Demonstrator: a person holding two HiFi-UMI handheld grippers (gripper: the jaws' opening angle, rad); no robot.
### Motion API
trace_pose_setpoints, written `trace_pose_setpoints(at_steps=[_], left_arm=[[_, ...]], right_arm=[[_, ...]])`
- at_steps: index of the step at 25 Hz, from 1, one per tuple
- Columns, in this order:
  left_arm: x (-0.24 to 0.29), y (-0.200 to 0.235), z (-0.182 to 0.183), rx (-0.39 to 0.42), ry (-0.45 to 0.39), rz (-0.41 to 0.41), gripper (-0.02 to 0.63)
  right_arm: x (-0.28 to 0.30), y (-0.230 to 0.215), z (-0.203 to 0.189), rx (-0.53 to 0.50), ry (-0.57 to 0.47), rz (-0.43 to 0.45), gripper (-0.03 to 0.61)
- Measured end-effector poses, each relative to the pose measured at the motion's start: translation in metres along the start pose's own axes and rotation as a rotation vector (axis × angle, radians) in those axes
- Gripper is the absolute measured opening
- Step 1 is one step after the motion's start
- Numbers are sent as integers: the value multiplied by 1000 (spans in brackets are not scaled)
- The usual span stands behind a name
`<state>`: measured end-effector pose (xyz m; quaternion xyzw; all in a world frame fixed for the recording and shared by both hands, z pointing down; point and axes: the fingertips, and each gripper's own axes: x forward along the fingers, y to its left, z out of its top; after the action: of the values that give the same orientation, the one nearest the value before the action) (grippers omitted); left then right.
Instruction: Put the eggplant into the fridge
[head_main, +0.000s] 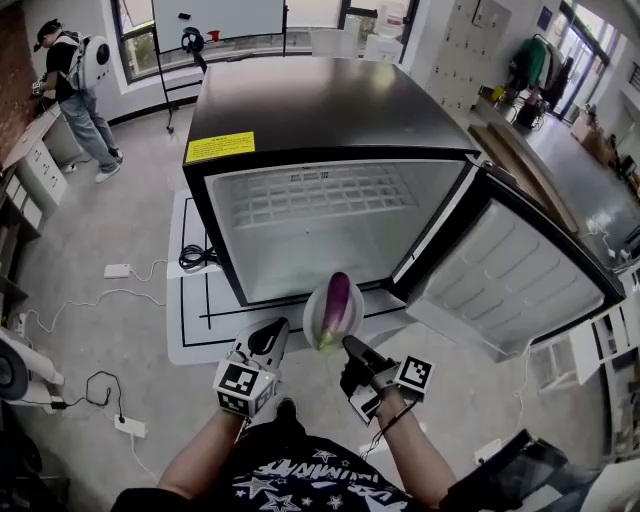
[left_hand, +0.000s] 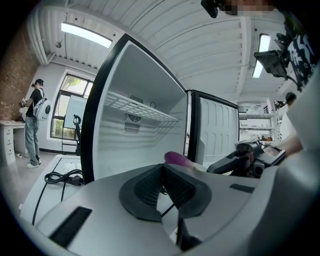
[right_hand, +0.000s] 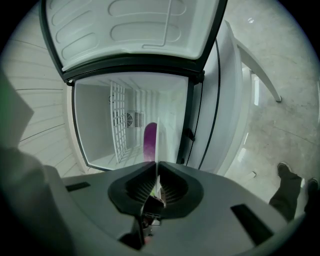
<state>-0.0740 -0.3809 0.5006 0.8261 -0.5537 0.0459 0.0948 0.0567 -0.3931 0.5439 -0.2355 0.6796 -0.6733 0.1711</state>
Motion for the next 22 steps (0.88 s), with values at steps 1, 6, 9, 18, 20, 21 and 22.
trace_pose_setpoints(at_steps=[1, 6, 9, 18, 20, 21, 22], left_arm=[[3, 3, 0, -5, 1, -6, 9], [20, 15, 5, 9, 2, -39, 9], [32, 21, 11, 17, -6, -61, 9], [52, 30, 16, 30, -4, -100, 9], [55, 33, 16, 29, 3, -91, 9], [57, 34, 15, 28, 8, -84, 9], [60, 36, 16, 25, 10, -74, 9]], right_arm=[[4, 0, 1, 2, -3, -2, 21], [25, 7, 12, -22, -21, -4, 21], [35, 9, 22, -28, -40, -1, 21], [60, 7, 42, -14, -76, 5, 21], [65, 8, 48, -15, -68, 8, 21], [67, 7, 52, -14, -64, 9, 21], [70, 7, 56, -13, -58, 9, 21]])
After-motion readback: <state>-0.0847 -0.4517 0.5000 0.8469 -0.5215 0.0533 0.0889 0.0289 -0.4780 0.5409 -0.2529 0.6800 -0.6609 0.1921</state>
